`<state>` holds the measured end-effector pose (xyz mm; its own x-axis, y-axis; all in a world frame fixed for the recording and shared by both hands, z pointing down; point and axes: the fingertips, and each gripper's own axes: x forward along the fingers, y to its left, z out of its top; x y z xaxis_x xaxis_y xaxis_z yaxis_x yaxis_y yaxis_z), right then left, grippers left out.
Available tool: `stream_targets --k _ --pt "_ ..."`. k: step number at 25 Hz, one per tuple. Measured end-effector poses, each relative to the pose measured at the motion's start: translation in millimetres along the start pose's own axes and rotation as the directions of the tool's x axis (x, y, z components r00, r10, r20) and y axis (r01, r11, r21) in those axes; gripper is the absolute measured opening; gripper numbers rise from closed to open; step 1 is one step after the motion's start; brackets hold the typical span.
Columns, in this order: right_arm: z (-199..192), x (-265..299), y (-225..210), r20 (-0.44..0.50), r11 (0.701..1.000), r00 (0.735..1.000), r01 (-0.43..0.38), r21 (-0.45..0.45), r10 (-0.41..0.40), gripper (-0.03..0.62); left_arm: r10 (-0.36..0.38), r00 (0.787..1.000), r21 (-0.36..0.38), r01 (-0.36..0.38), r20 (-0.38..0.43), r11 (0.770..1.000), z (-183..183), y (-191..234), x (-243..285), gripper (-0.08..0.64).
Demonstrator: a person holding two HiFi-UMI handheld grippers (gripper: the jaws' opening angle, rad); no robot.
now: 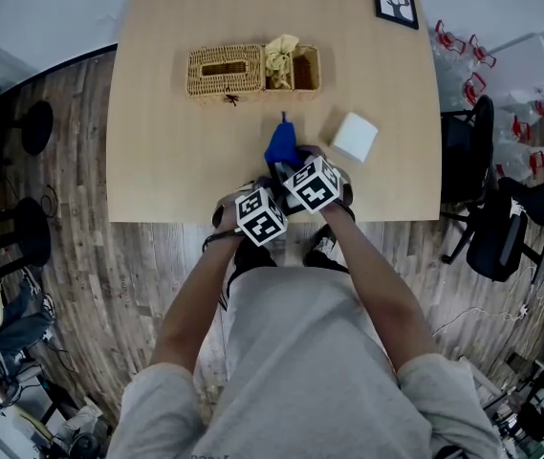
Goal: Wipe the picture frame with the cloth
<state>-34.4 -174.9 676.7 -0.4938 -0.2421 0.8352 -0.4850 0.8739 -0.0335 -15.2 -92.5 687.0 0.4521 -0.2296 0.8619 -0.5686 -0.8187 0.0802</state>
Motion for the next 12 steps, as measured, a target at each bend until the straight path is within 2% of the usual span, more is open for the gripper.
stream_targets --k 7,12 --pt "10 6 21 -0.014 0.994 0.995 -0.104 -0.038 0.103 0.103 0.003 1.0 0.005 -0.003 0.003 1.0 1 0 0 0.054" --pt "11 9 33 -0.019 0.988 0.989 -0.149 -0.045 0.148 0.103 0.005 1.0 -0.001 -0.005 0.007 1.0 1 0 0 0.054"
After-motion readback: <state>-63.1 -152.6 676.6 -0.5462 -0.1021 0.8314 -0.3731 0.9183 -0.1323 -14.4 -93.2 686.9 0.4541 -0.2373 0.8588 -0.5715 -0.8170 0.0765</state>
